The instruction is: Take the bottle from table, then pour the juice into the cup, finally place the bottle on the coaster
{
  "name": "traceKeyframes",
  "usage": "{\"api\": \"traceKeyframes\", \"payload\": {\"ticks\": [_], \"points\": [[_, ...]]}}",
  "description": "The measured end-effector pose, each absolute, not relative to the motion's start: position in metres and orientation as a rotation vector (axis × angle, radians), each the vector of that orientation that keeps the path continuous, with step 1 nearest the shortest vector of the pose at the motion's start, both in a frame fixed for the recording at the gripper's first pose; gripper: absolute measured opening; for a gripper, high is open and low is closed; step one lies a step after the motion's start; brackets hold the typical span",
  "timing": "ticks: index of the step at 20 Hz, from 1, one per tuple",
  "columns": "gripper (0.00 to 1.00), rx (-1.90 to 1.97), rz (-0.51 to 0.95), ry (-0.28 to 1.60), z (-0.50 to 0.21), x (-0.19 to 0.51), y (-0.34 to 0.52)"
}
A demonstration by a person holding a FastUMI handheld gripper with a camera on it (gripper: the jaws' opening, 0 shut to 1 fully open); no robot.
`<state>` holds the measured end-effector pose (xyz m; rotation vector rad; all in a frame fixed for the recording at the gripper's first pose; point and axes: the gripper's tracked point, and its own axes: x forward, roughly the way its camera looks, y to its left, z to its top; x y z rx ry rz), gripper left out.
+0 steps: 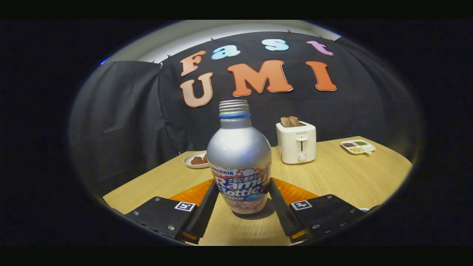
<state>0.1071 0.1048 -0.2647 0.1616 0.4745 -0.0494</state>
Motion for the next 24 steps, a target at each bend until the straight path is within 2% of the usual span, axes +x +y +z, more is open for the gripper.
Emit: {"api": "traceKeyframes", "payload": {"ticks": [15,24], "points": [[0.79,0.063,-0.096,0.551,-0.330,0.117,0.100],[0.82,0.059,-0.087,0.540,-0.321,0.105,0.106]]}}
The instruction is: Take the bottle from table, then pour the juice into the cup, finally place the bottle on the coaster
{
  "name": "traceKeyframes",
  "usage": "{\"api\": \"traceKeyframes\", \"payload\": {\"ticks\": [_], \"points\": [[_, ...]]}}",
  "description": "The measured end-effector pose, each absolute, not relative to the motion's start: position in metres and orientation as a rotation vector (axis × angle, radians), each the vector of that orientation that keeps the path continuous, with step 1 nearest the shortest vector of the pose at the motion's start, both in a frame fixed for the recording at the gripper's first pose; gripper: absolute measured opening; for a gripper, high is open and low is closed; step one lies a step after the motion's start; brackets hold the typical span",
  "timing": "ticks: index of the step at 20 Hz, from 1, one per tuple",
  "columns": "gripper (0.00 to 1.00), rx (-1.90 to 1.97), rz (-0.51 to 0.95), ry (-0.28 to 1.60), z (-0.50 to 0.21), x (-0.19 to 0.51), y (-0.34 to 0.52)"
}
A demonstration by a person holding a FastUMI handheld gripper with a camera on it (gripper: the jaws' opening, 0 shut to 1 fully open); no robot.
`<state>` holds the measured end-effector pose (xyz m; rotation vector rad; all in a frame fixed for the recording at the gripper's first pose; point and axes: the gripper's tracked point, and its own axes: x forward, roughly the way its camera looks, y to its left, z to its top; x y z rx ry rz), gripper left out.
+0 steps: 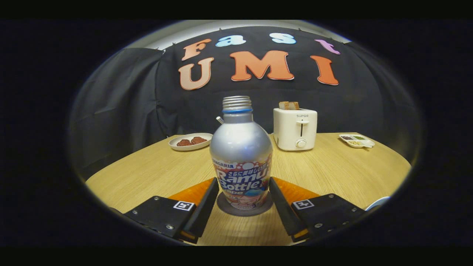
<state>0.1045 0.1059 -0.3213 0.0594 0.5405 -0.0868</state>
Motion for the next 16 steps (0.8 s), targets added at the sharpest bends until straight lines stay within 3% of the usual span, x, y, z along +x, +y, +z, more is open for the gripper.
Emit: {"api": "traceKeyframes", "payload": {"ticks": [6,16], "points": [[0.89,0.025,-0.059,0.475,-0.275,0.088,0.107],[0.93,-0.017,-0.045,0.280,-0.146,0.049,0.094]]}}
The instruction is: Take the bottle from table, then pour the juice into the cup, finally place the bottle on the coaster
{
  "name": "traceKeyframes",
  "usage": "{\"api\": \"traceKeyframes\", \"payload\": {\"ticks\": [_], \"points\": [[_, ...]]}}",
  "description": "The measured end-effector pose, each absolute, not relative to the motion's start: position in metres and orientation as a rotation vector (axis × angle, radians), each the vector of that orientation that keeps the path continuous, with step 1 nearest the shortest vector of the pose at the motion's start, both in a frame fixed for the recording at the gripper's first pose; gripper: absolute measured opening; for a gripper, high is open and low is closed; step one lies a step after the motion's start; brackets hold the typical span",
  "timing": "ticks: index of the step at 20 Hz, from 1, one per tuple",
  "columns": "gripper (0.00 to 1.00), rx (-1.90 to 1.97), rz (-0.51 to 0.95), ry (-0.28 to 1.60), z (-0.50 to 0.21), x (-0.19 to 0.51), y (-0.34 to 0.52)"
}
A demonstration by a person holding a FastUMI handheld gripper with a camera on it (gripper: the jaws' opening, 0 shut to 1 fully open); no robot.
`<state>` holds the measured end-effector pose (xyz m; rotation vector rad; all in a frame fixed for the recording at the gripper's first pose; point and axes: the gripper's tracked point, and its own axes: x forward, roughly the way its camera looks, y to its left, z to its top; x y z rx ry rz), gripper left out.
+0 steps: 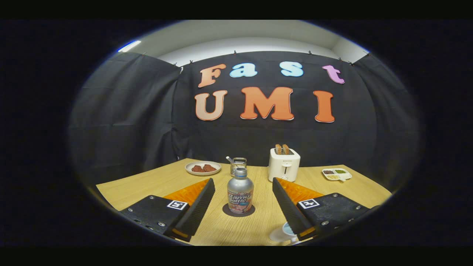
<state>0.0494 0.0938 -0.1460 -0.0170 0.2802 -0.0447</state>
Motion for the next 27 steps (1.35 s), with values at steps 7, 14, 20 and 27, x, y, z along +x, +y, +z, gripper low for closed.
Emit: {"api": "traceKeyframes", "payload": {"ticks": [7,14,20,27], "points": [[0.93,0.081,-0.037,0.113,-0.088,0.025,0.080],[0.93,0.017,-0.090,0.055,-0.051,0.009,0.046],[0.93,-0.036,-0.114,0.009,-0.033,-0.008,0.025],[0.93,-0.039,-0.112,-0.008,-0.022,-0.017,0.011]]}}
